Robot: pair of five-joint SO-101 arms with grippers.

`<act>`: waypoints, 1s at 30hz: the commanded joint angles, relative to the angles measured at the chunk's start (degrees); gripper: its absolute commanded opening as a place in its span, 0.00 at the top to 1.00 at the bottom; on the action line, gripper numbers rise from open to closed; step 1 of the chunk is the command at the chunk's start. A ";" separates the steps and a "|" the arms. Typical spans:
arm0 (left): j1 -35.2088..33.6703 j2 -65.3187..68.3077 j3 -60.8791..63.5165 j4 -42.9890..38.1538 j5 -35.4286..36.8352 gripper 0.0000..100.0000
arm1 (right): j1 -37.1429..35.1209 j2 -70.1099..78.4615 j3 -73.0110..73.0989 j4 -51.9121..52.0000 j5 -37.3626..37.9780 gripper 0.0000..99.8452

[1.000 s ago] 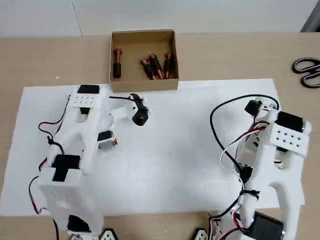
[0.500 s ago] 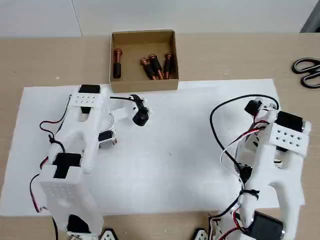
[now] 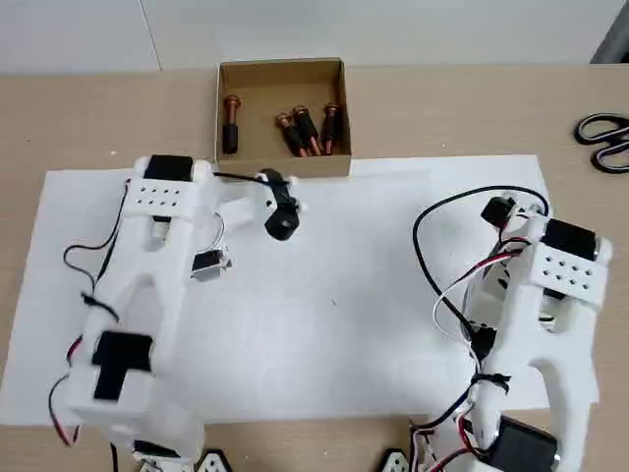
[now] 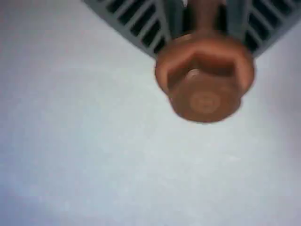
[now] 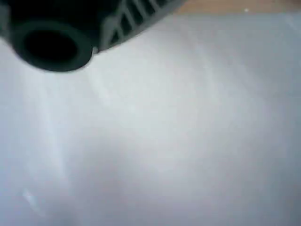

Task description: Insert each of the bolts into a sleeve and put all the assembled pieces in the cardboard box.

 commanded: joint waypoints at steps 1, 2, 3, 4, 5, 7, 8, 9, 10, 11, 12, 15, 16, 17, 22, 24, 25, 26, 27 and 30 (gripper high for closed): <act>0.70 -9.41 -0.75 1.58 0.44 0.99 | 0.48 -1.89 -0.53 0.13 0.44 1.00; 0.70 -10.99 -0.75 1.58 0.44 0.99 | 0.48 -1.89 -0.53 0.13 0.44 1.00; 0.70 -12.31 -0.75 1.58 0.44 0.99 | 0.40 -1.89 -0.53 0.13 0.44 1.00; 0.70 -13.54 -0.75 1.93 0.44 0.99 | 0.40 -1.98 -0.53 0.13 0.44 1.00; 0.88 -14.86 -0.66 2.37 0.44 0.99 | 0.04 -1.98 -0.53 0.13 0.44 1.00; 0.97 -17.05 -0.66 2.55 0.53 0.99 | -1.63 -1.98 -0.53 0.31 0.44 1.00; 0.97 -17.93 -0.66 2.55 1.14 0.99 | -2.95 -1.98 -0.53 0.31 0.44 1.00; 0.97 -18.90 -0.75 2.37 2.55 0.99 | -4.62 -2.59 -0.53 0.31 0.44 1.00; 1.05 -19.96 -0.75 2.29 3.78 0.99 | -6.37 -3.74 -0.53 0.57 0.44 1.00; 1.05 -21.10 -0.75 1.93 4.40 0.99 | -8.40 -5.41 -0.53 0.66 0.44 1.00; 1.05 -22.33 -0.75 2.02 4.66 0.99 | -10.59 -7.60 -0.53 0.57 0.44 1.00; 0.97 -26.29 -0.75 2.20 4.66 0.99 | -17.63 -15.69 -0.53 0.04 0.44 1.00; 0.97 -27.69 -0.75 2.20 4.66 0.99 | -20.09 -18.33 -0.53 0.04 0.35 1.00; 0.97 -29.01 -0.75 2.20 4.66 0.99 | -22.20 -20.79 -0.53 0.04 0.35 1.00; 0.53 -35.96 -0.75 2.20 5.71 0.99 | -28.97 -30.02 -0.44 0.04 0.44 1.00; 0.53 -39.30 -0.75 2.02 10.73 0.99 | -30.55 -31.69 -0.44 0.04 0.26 1.00; 0.53 -41.14 -0.75 1.93 14.15 0.99 | -31.16 -32.13 -0.44 0.04 0.26 1.00; 0.53 -43.08 -0.75 1.93 17.58 0.99 | -31.60 -32.40 -0.35 0.04 0.18 1.00; 0.70 -44.75 -0.75 1.93 20.40 0.99 | -31.87 -32.48 -0.26 0.04 0.09 1.00; 0.97 -48.88 -0.48 0.79 27.16 0.99 | -32.75 -32.84 -0.26 -1.10 0.00 1.00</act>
